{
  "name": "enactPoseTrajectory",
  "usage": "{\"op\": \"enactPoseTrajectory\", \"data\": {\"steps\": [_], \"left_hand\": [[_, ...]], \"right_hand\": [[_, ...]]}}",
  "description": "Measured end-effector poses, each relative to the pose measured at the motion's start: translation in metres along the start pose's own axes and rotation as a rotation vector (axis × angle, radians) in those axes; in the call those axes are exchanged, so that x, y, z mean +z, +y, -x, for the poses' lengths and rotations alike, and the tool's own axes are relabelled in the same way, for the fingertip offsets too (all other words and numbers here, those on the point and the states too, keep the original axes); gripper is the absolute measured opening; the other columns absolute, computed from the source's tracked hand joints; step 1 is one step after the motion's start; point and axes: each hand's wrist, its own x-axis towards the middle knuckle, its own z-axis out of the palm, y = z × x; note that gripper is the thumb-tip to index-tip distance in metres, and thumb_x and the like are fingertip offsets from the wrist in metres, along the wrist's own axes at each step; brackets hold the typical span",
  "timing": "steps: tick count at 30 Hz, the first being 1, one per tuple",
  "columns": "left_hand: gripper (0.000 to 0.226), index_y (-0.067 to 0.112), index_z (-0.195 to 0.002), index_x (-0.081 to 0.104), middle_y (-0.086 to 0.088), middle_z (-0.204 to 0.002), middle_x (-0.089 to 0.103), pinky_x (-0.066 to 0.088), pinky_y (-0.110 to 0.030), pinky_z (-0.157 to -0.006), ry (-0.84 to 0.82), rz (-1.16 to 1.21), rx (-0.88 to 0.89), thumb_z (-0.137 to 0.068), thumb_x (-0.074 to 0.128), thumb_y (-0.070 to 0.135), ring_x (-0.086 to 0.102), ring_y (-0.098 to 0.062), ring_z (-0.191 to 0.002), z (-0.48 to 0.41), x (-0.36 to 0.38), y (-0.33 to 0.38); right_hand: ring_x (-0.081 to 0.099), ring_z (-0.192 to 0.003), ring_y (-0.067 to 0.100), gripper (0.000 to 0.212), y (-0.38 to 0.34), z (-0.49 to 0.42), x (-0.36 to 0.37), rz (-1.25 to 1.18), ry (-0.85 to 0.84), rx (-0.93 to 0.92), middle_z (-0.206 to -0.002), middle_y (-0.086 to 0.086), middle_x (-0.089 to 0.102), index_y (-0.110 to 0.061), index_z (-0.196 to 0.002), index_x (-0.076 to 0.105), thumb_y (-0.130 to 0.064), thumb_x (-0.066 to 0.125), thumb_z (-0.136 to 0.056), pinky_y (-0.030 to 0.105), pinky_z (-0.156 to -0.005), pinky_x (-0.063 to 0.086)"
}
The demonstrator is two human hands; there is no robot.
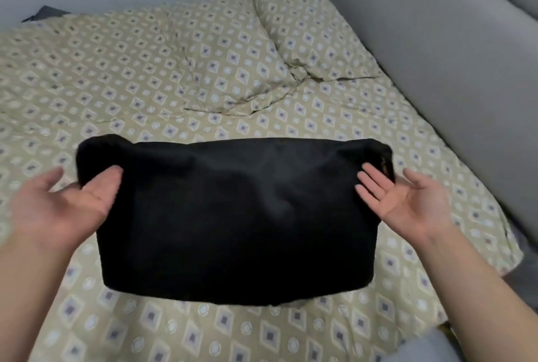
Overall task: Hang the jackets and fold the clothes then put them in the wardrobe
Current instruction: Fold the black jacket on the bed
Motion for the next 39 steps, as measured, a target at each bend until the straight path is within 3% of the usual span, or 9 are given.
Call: {"op": "enactPoseTrajectory", "data": {"steps": [3,8,12,16,18,24,31,34,39], "left_hand": [[0.154,0.006,-0.156,-0.005,-0.037,-0.132,0.047,0.047,-0.058,-0.099,0.061,-0.156,0.021,-0.030,0.083,0.004,0.051,-0.049,-0.125,-0.010,0.012,-0.022],[0.057,0.010,-0.154,0.025,-0.016,-0.157,0.032,0.038,-0.044,-0.113,0.163,-0.592,0.035,-0.100,0.041,0.017,0.033,-0.031,-0.145,-0.044,0.008,-0.059],[0.049,0.006,-0.147,0.041,-0.015,-0.141,0.050,0.041,-0.041,-0.107,0.337,-1.202,-0.115,-0.100,0.052,0.018,0.049,-0.030,-0.129,-0.041,-0.055,-0.086],[0.047,0.005,-0.129,0.055,-0.018,-0.123,0.061,0.050,-0.047,-0.090,0.392,-1.717,0.001,-0.086,0.070,0.014,0.059,-0.038,-0.104,-0.031,-0.110,-0.107],[0.050,0.008,-0.124,0.054,-0.019,-0.118,0.061,0.052,-0.051,-0.088,0.457,-1.817,0.058,-0.082,0.075,0.025,0.059,-0.042,-0.101,-0.034,-0.113,-0.106],[0.051,0.008,-0.121,0.062,-0.010,-0.110,0.067,0.050,-0.044,-0.085,0.440,-1.448,0.022,-0.084,0.076,0.040,0.065,-0.034,-0.094,-0.051,-0.097,-0.086],[0.013,0.017,-0.110,0.063,-0.006,-0.106,0.071,0.050,-0.042,-0.084,0.249,-1.309,-0.171,-0.098,0.060,0.014,0.067,-0.028,-0.097,-0.078,-0.072,-0.057],[0.010,0.018,-0.107,0.064,-0.007,-0.106,0.071,0.051,-0.043,-0.084,0.274,-1.374,-0.107,-0.097,0.062,0.018,0.068,-0.029,-0.096,-0.085,-0.077,-0.055],[0.024,0.007,-0.111,0.066,-0.016,-0.096,0.075,0.054,-0.042,-0.076,0.301,-1.335,-0.136,-0.090,0.068,0.019,0.070,-0.036,-0.088,-0.096,-0.072,-0.056]], "right_hand": [[0.048,-0.135,0.032,0.041,0.026,-0.029,0.008,0.170,0.119,0.058,-0.137,0.016,0.059,-0.010,-0.132,0.053,-0.014,0.045,-0.093,0.053,-0.109,0.040],[0.055,-0.122,0.020,0.064,0.049,-0.075,0.000,0.497,0.187,0.022,-0.130,-0.001,0.058,-0.021,-0.155,0.028,-0.010,0.048,-0.096,0.042,-0.101,0.043],[0.066,-0.078,0.012,0.023,0.090,-0.067,-0.038,1.015,0.260,0.124,-0.093,-0.001,0.068,-0.016,-0.112,0.064,-0.011,0.054,-0.092,0.027,-0.065,0.050],[0.064,-0.099,0.023,0.030,0.130,-0.054,-0.088,1.297,0.204,0.193,-0.108,-0.001,0.065,-0.021,-0.120,0.053,-0.023,0.064,-0.093,0.038,-0.088,0.052],[0.066,-0.095,0.022,0.027,0.132,-0.057,-0.097,1.309,0.251,0.137,-0.101,-0.003,0.067,-0.019,-0.115,0.057,-0.027,0.067,-0.091,0.037,-0.085,0.053],[0.074,-0.087,0.028,0.022,0.119,-0.079,-0.083,1.012,0.256,0.222,-0.098,0.008,0.077,-0.013,-0.109,0.069,-0.028,0.070,-0.092,0.036,-0.074,0.059],[0.071,-0.095,0.031,0.019,0.116,-0.110,-0.068,1.013,0.278,0.197,-0.106,0.010,0.074,-0.014,-0.117,0.066,-0.014,0.062,-0.097,0.045,-0.087,0.056],[0.072,-0.093,0.030,0.015,0.110,-0.120,-0.066,0.833,0.319,0.161,-0.103,0.009,0.075,-0.017,-0.112,0.067,-0.016,0.063,-0.097,0.038,-0.071,0.057],[0.073,-0.086,0.027,0.026,0.112,-0.131,-0.069,1.005,0.287,0.246,-0.098,0.008,0.076,-0.012,-0.118,0.067,-0.009,0.066,-0.093,0.030,-0.061,0.053]]}}
